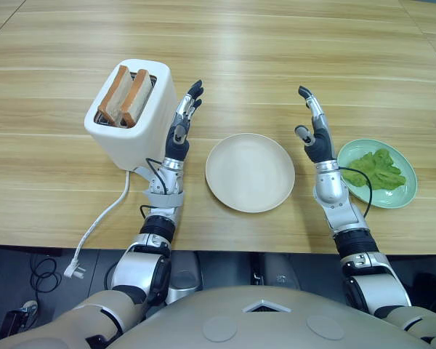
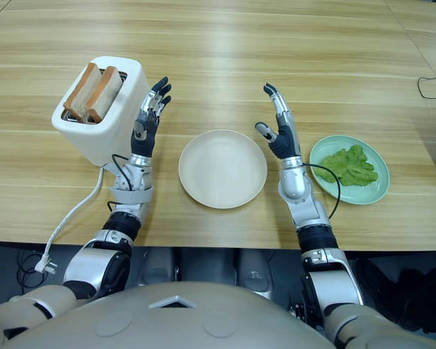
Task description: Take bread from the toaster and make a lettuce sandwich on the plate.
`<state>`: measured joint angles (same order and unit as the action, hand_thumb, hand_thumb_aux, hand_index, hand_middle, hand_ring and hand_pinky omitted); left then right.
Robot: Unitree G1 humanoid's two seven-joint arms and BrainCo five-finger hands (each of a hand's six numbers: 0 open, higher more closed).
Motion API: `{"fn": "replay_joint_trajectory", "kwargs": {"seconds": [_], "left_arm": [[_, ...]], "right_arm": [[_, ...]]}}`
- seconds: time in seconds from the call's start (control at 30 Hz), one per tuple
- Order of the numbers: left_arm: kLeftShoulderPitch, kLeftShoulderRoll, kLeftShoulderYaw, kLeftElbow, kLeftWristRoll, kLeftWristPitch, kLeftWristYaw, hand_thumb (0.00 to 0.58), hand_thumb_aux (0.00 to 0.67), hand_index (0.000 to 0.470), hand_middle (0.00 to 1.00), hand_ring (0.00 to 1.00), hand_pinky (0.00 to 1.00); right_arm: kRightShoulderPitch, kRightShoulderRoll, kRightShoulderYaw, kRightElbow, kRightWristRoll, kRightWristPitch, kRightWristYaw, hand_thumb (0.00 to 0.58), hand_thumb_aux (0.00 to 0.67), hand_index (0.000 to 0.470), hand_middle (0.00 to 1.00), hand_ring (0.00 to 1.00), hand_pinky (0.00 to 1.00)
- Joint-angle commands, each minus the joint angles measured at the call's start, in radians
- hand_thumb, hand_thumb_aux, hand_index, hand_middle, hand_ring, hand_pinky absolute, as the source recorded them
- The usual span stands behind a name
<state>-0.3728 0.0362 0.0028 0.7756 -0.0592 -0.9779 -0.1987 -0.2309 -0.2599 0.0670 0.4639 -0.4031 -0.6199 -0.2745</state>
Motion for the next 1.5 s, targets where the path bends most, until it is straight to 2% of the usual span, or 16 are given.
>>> {"fn": "replay_joint_trajectory", "kwargs": {"seconds": [0.03,0.2,0.37,0.47,0.57,0.67,0.9,1.07,1.23,1.37,1.5], "left_arm": [[0.016,-0.004,-0.006,-0.038,-0.013,0.032,-0.021,0.0,0.0,0.0,0.0,0.0,0.0],[0.029,-0.003,-0.008,-0.069,0.001,0.035,-0.022,0.0,0.0,0.0,0.0,0.0,0.0],[0.108,0.02,-0.034,-0.342,0.051,0.019,-0.023,0.0,0.0,0.0,0.0,0.0,0.0],[0.141,0.064,0.017,-0.549,0.152,0.015,0.015,0.0,0.0,0.0,0.0,0.0,0.0],[0.159,0.126,0.093,-0.709,0.151,0.057,0.043,0.0,0.0,0.0,0.0,0.0,0.0],[0.171,0.198,0.181,-0.793,0.164,0.074,0.069,0.0,0.0,0.0,0.0,0.0,0.0],[0.193,0.452,0.369,-0.644,0.276,0.103,0.109,0.0,0.0,0.0,0.0,0.0,0.0],[0.204,0.56,0.432,-0.494,0.472,0.149,0.268,0.0,0.0,0.0,0.0,0.0,0.0],[0.205,0.633,0.38,-0.377,0.673,0.278,0.452,0.0,0.0,0.0,0.0,0.0,0.0],[0.192,0.667,0.294,-0.294,0.763,0.344,0.546,0.0,0.0,0.0,0.0,0.0,0.0],[0.163,0.685,0.211,-0.206,0.778,0.365,0.589,0.0,0.0,0.0,0.0,0.0,0.0]], "right_arm": [[-0.015,-0.002,0.004,0.027,-0.004,-0.011,-0.01,0.0,0.0,0.0,0.0,0.0,0.0],[-0.022,-0.002,0.005,0.031,0.0,-0.017,-0.017,0.0,0.0,0.0,0.0,0.0,0.0],[-0.014,-0.001,0.0,0.019,0.003,-0.024,-0.02,0.0,0.0,0.0,0.0,0.0,0.0],[-0.006,0.001,-0.002,0.008,0.002,-0.023,-0.023,0.0,0.0,0.0,0.0,0.0,0.0],[-0.002,0.006,0.001,0.003,0.001,-0.021,-0.024,0.0,0.0,0.0,0.0,0.0,0.0],[0.002,0.009,0.003,-0.001,0.001,-0.019,-0.025,0.0,0.0,0.0,0.0,0.0,0.0],[0.022,0.012,-0.003,-0.021,0.005,-0.012,-0.026,0.0,0.0,0.0,0.0,0.0,0.0],[0.032,0.009,-0.009,-0.027,0.009,-0.009,-0.026,0.0,0.0,0.0,0.0,0.0,0.0],[0.041,0.009,-0.011,-0.035,0.011,-0.005,-0.026,0.0,0.0,0.0,0.0,0.0,0.0],[0.044,0.008,-0.011,-0.038,0.014,-0.003,-0.023,0.0,0.0,0.0,0.0,0.0,0.0],[0.042,0.008,-0.009,-0.034,0.015,-0.001,-0.023,0.0,0.0,0.0,0.0,0.0,0.0]]}}
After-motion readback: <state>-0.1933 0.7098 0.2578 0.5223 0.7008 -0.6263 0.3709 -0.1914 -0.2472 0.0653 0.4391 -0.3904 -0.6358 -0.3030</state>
